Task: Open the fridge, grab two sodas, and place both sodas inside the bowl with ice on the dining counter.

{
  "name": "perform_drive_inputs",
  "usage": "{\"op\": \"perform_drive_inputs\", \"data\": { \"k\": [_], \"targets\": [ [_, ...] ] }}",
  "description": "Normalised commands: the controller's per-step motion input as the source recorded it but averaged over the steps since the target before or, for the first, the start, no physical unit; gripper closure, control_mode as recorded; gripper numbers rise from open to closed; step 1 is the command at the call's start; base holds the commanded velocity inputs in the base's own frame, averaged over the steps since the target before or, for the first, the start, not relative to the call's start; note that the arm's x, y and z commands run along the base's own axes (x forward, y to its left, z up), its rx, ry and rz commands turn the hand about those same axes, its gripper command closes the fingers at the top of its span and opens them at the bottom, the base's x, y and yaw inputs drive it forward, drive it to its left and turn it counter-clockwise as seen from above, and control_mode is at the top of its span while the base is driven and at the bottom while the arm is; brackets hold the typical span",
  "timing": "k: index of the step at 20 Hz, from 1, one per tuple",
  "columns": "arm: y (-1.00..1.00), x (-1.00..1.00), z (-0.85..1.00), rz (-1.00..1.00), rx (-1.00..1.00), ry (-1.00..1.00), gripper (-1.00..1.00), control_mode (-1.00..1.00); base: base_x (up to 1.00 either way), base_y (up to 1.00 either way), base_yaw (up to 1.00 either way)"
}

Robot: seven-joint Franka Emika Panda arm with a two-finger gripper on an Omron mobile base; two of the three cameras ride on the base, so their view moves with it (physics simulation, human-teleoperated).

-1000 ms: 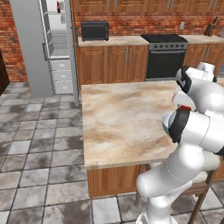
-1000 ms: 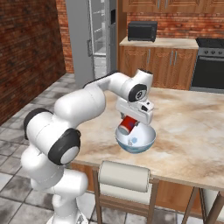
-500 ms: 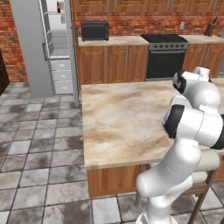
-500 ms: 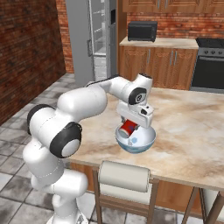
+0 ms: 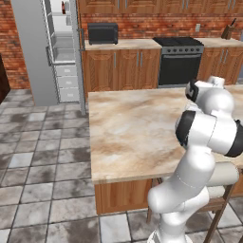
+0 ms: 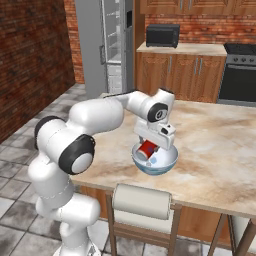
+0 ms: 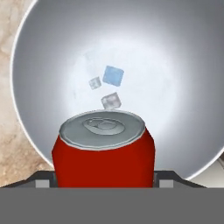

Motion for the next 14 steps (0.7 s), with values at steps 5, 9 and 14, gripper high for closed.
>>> {"op": "perform_drive_inputs", "data": {
  "k": [5,9,14],
  "targets": [
    [-0.02,0.00,-0.17,0.00,0.00,0.01,1.00,-1.00,0.00,0.00,0.00],
    [-0.14,0.11,-0.19,0.00,0.00,0.03,1.00,-1.00,0.00,0.00,0.00],
    [-0.18,0.09,-0.20,0.00,0.00,0.01,1.00,-1.00,0.00,0.00,0.00]
  ]
}}
